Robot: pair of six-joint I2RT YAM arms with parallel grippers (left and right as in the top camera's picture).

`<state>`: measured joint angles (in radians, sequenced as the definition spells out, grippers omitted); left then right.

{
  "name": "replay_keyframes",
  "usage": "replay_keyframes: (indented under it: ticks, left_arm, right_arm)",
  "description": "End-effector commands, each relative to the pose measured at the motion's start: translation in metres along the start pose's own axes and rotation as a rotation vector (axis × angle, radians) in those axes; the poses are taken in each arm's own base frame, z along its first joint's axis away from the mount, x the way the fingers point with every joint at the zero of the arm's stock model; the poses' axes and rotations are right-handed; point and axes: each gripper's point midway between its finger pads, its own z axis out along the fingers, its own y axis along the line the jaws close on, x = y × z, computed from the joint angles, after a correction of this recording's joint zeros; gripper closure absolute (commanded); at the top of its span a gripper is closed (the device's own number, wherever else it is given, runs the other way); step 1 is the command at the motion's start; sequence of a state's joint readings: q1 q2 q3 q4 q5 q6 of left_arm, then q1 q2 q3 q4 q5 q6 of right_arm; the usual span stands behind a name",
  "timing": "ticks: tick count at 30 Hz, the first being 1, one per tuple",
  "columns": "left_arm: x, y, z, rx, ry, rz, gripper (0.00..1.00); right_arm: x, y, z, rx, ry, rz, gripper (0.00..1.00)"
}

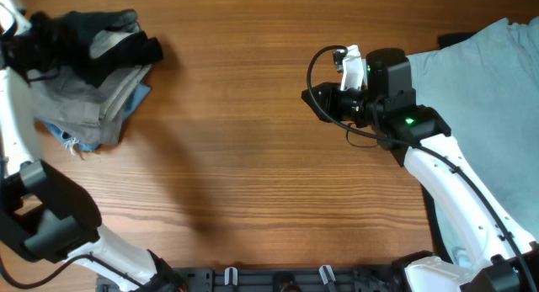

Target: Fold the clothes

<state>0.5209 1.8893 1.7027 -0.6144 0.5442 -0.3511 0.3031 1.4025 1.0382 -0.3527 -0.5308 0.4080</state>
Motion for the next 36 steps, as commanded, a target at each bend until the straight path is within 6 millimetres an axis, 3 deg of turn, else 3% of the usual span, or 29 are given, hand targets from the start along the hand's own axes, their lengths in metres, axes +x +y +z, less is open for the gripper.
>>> replay_keyframes:
  ticks: [1,5,7,9,10,11,12,16,19,22,23,24,27,28,32,36]
  left_arm:
    - [-0.022,0.036,-0.028,-0.085,-0.057,0.083,0.95]
    - [0.001,0.062,-0.037,-0.147,0.043,0.054,0.91]
    - [0.018,0.067,-0.039,-0.168,0.109,0.052,0.82]
    - [0.029,0.075,-0.041,-0.219,0.147,0.029,0.67]
    - [0.034,0.079,-0.043,-0.245,0.167,0.017,0.46]
    - [0.041,0.084,-0.046,-0.274,0.192,0.003,0.12]
    - [0.047,0.087,-0.048,-0.291,0.215,-0.01,0.0]
    - [0.065,0.086,-0.061,-0.286,0.279,-0.094,0.0]
    - [0.074,0.079,-0.088,-0.277,0.319,-0.158,0.0]
    - [0.073,0.075,-0.118,-0.296,0.314,-0.186,0.09]
    - [0.068,0.074,-0.131,-0.301,0.292,-0.196,0.24]
    - [0.064,0.073,-0.14,-0.304,0.27,-0.201,0.5]
    - [0.046,0.061,-0.159,-0.267,0.179,-0.178,0.92]
    - [0.039,0.06,-0.158,-0.26,0.155,-0.158,0.96]
    - [0.026,0.054,-0.129,-0.239,0.125,-0.069,0.96]
    - [0.045,0.081,-0.073,-0.351,0.213,-0.021,0.96]
  right_arm:
    - [-0.003,0.0,-0.001,-0.001,-0.005,0.01,0.83]
    - [-0.003,0.0,-0.001,-0.002,-0.007,0.009,0.83]
    - [-0.003,0.001,-0.001,-0.003,-0.009,0.009,0.84]
    - [-0.004,0.001,-0.001,-0.004,-0.011,0.008,0.83]
    - [-0.004,0.001,-0.001,-0.004,-0.011,0.009,0.82]
    - [-0.004,0.001,-0.001,-0.004,-0.011,0.009,0.8]
    - [-0.004,0.001,-0.001,-0.004,-0.011,0.01,0.77]
    - [-0.004,0.001,-0.001,-0.004,-0.01,0.01,0.74]
    - [-0.004,0.001,-0.001,-0.004,-0.011,0.017,0.73]
    - [-0.004,0.001,-0.001,-0.004,-0.009,0.018,0.73]
    - [-0.003,0.001,-0.001,-0.004,-0.009,0.019,0.73]
    - [-0.003,0.001,-0.001,-0.003,-0.008,0.019,0.73]
    - [-0.002,0.0,-0.001,-0.002,-0.005,0.021,0.73]
    - [-0.002,0.0,-0.001,-0.001,-0.005,0.021,0.73]
    - [-0.003,-0.001,-0.001,0.006,-0.009,0.021,0.73]
    - [-0.004,-0.002,-0.001,0.011,-0.015,0.019,0.73]
